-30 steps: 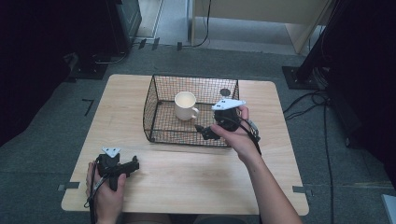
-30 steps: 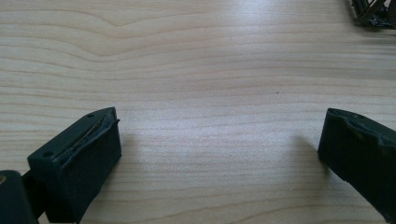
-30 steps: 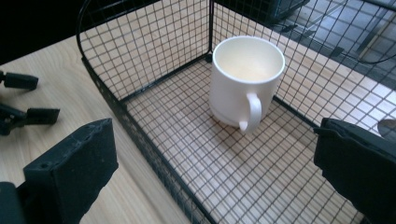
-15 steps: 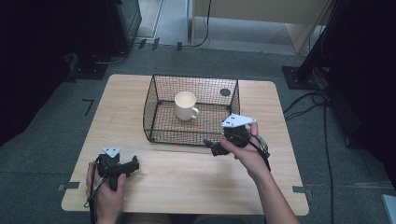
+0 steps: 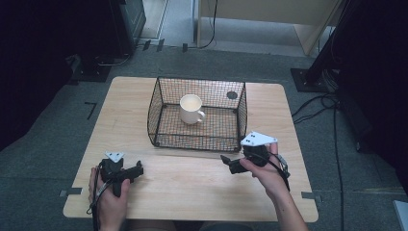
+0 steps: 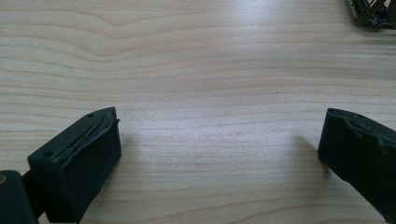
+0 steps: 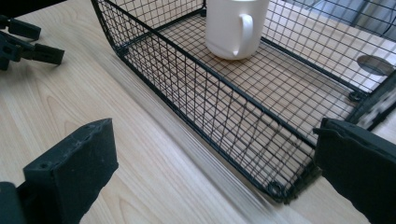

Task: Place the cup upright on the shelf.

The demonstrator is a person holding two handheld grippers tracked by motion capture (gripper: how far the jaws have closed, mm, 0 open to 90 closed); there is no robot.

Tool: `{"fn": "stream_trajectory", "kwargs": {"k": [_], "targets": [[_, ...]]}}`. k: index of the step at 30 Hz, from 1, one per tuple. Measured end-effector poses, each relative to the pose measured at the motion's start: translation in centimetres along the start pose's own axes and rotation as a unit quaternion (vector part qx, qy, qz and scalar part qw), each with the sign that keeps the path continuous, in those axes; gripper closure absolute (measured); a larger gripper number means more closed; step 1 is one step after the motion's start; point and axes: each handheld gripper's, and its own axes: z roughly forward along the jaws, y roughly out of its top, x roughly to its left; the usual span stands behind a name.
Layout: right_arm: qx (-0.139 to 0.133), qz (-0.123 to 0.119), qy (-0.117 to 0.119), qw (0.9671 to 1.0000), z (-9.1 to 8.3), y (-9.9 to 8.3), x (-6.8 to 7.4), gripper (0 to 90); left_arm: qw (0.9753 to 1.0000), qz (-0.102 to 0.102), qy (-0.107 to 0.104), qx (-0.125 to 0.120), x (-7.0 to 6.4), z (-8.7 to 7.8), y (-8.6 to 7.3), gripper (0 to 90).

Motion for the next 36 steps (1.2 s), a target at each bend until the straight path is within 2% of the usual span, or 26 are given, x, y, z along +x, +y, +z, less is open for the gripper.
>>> {"fn": "stream_trajectory", "kwargs": {"k": [10, 15, 23, 36], "targets": [[-0.003, 0.008, -0.014, 0.9999, -1.9, -2.7, -0.5, 0.0, 1.0000, 0.001, 0.000, 0.000, 0.0, 0.0, 0.0, 0.0], [-0.001, 0.030, -0.027, 0.9992, -2.6, -4.9, -1.3, 0.0, 1.0000, 0.001, 0.000, 0.001, 0.0, 0.0, 0.0, 0.0], [0.000, 0.054, -0.039, 0.9978, -3.3, -7.0, -2.2, 0.0, 1.0000, 0.001, 0.000, 0.000, 0.0, 0.0, 0.0, 0.0], [0.012, 0.090, -0.073, 0.9932, -4.9, -10.5, -4.1, 0.0, 1.0000, 0.001, 0.000, 0.000, 0.0, 0.0, 0.0, 0.0]]}}
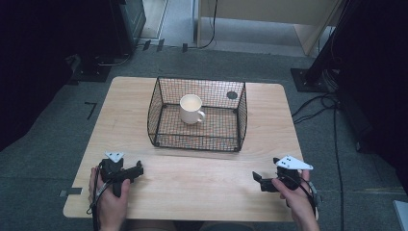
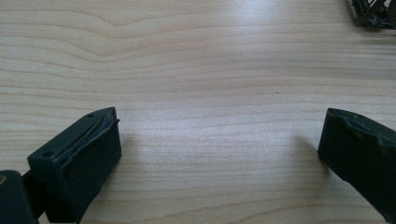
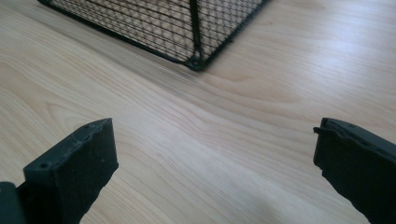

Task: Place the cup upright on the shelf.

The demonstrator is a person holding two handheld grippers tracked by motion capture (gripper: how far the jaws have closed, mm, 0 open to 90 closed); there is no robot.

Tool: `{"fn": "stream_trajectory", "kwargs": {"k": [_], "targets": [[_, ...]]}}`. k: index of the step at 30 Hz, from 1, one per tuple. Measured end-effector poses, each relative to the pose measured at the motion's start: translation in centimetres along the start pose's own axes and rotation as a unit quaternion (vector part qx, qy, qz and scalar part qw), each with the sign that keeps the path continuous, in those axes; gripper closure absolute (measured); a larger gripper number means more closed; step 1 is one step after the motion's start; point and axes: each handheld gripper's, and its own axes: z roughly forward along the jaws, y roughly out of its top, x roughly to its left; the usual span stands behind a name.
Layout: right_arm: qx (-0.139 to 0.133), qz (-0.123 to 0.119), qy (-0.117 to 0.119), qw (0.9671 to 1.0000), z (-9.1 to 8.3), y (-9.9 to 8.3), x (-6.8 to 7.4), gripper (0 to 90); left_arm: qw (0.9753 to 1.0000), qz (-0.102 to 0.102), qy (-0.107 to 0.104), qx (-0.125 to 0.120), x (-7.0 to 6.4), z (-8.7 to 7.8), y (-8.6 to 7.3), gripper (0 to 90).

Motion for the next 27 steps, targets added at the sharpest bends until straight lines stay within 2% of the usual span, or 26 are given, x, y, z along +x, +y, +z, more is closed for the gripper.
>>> {"fn": "stream_trajectory", "kwargs": {"k": [2, 6, 10, 11, 16, 23, 25, 27], "targets": [[0.009, 0.004, -0.016, 0.9998, -0.2, -0.8, -0.7, 0.0, 1.0000, 0.000, 0.000, 0.000, 0.0, 0.0, 0.0, 0.0], [0.015, 0.010, -0.026, 0.9995, -0.3, -1.5, -1.3, 0.0, 1.0000, 0.000, 0.000, 0.000, 0.0, 0.0, 0.0, 0.0], [0.026, 0.015, -0.047, 0.9985, -0.5, -2.5, -2.2, 0.0, 1.0000, 0.000, 0.000, 0.000, 0.0, 0.0, 0.0, 0.0], [0.029, 0.022, -0.053, 0.9979, -0.6, -3.0, -2.6, 0.0, 1.0000, 0.000, 0.000, 0.000, 0.0, 0.0, 0.0, 0.0], [0.035, 0.033, -0.065, 0.9967, -0.7, -3.9, -3.3, 0.0, 1.0000, 0.000, 0.000, 0.000, 0.0, 0.0, 0.0, 0.0], [0.062, 0.035, -0.100, 0.9925, -0.9, -5.3, -4.1, 0.0, 1.0000, 0.000, 0.000, 0.000, 0.0, 0.0, 0.0, 0.0], [0.059, 0.048, -0.101, 0.9920, -1.2, -5.6, -4.5, 0.0, 1.0000, 0.000, 0.000, 0.000, 0.0, 0.0, 0.0, 0.0], [0.062, 0.049, -0.112, 0.9905, -1.4, -5.8, -4.7, 0.0, 1.0000, 0.000, 0.000, 0.000, 0.0, 0.0, 0.0, 0.0]]}}
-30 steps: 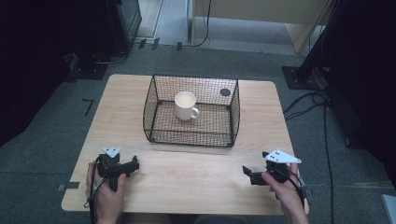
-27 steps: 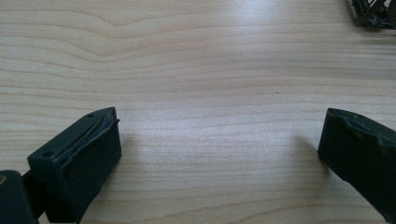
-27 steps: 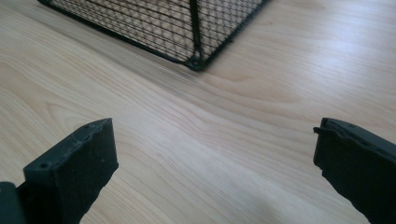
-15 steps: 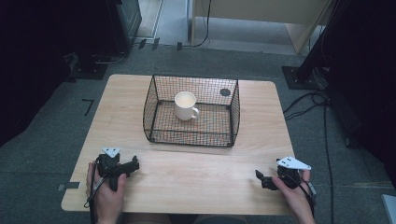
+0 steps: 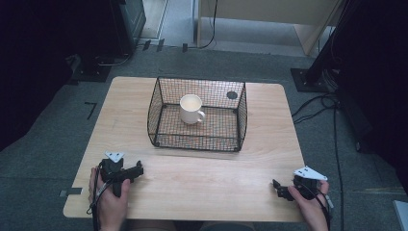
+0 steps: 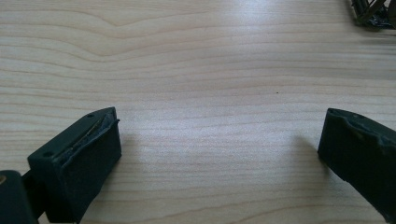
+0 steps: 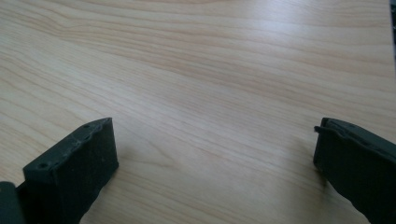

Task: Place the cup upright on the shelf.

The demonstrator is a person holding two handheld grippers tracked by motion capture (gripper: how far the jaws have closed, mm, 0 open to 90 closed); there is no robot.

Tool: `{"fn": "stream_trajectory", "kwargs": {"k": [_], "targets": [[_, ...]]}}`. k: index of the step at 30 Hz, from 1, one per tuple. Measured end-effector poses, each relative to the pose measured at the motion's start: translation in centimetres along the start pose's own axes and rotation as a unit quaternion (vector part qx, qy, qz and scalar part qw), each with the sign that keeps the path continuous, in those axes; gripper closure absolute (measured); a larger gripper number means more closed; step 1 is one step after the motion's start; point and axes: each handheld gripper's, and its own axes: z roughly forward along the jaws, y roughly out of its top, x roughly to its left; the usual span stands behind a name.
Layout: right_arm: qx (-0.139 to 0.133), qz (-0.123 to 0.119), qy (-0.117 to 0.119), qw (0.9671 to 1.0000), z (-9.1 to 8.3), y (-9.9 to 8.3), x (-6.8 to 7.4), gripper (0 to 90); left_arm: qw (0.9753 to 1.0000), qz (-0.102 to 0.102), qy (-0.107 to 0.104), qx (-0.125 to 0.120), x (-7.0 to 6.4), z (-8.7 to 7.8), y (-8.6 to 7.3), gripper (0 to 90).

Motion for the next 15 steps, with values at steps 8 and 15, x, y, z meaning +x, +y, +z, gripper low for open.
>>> {"fn": "stream_trajectory", "kwargs": {"k": [8, 15], "targets": [[0.000, 0.006, -0.006, 1.0000, -0.22, -0.24, -0.46, 0.0, 1.0000, 0.000, 0.000, 0.000, 0.00, 0.00, 0.00, 0.0], [0.000, 0.015, -0.013, 0.9998, -0.23, -0.22, -0.56, 0.0, 1.0000, 0.000, 0.000, 0.000, 0.00, 0.00, 0.00, 0.0]]}}
